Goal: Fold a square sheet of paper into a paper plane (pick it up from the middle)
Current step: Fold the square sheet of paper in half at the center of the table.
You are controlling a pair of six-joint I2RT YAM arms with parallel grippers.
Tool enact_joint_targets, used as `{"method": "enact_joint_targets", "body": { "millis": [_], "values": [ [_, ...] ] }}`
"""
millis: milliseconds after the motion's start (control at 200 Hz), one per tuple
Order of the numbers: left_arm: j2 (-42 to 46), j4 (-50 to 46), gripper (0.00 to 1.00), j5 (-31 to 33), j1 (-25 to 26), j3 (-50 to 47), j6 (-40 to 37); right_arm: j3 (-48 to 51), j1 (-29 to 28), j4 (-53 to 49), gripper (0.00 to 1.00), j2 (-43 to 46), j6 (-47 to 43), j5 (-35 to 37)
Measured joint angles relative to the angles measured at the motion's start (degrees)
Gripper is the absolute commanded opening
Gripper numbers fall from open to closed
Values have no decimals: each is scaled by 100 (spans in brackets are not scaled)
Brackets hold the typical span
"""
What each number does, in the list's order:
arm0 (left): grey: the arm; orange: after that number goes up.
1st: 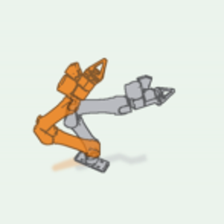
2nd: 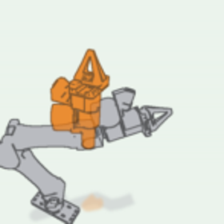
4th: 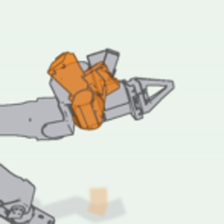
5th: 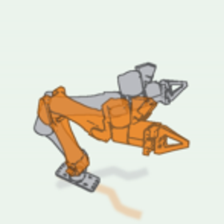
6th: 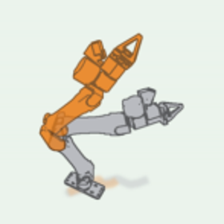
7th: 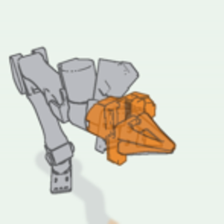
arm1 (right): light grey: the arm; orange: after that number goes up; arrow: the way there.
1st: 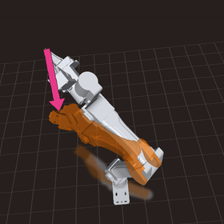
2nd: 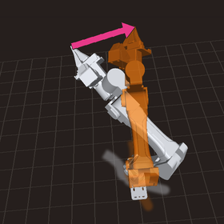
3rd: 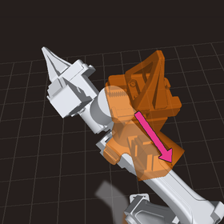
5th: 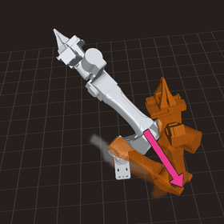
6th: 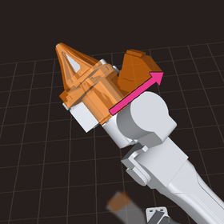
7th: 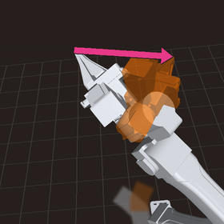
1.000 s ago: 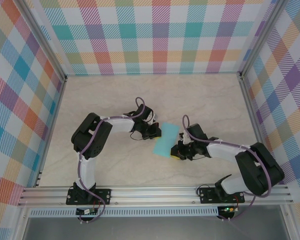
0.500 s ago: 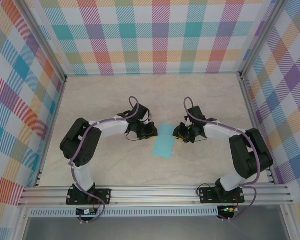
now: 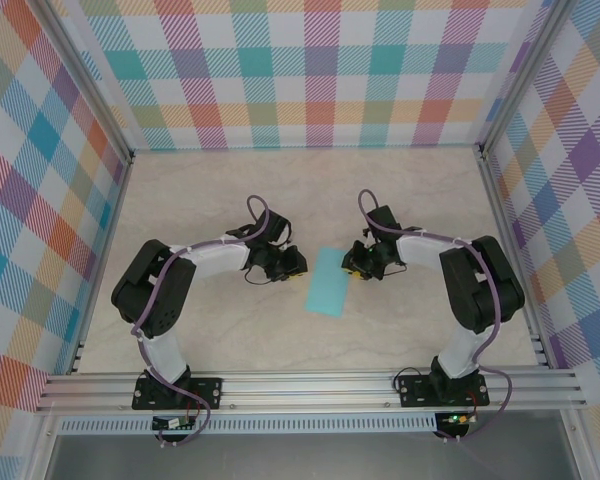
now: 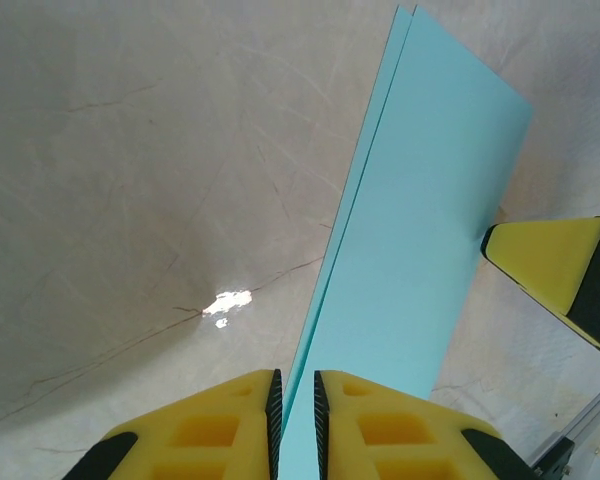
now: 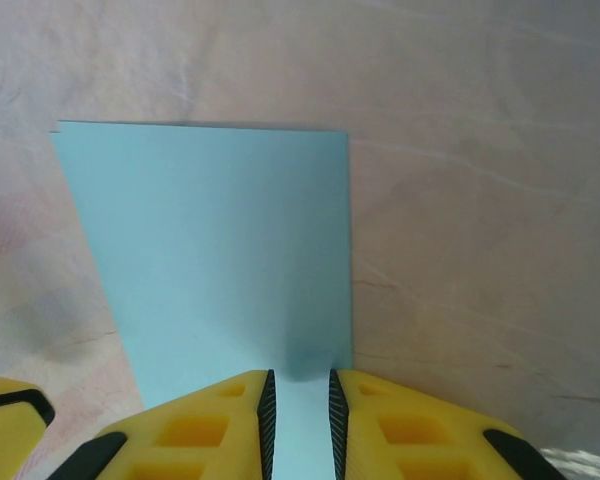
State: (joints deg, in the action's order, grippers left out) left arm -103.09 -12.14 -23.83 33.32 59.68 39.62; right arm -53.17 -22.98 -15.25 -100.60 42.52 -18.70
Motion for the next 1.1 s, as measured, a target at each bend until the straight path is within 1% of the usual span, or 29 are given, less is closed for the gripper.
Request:
{"method": "enact_joint_targets", "body": {
  "millis": [255, 325, 375, 415, 495, 645, 815, 1100],
  "values": [
    [0, 0, 19, 52, -4, 0, -2, -291, 0, 59, 23, -275, -229, -356],
    [0, 2, 20, 52, -4, 0, 0, -420, 0, 48, 21, -352, -321, -413],
    [0, 2, 21, 52, -4, 0, -2, -483, 0, -2, 25, -361, -378, -404],
    [0, 2, 23, 50, -4, 0, -2, -496, 0, -57, 30, -315, -407, -326],
    [0, 9, 24, 50, -4, -9, 0, -496, 2, -286, 31, -149, -448, -20],
    [-2, 11, 26, 37, -4, -31, 0, -597, 31, -713, 41, 26, -450, 553],
    [-2, 15, 28, 37, -4, -31, -2, -828, 50, -981, 42, -20, -444, 839],
    [-2, -7, 29, 39, -4, -31, -31, -964, 50, -968, 42, -328, -439, 752]
  ]
}}
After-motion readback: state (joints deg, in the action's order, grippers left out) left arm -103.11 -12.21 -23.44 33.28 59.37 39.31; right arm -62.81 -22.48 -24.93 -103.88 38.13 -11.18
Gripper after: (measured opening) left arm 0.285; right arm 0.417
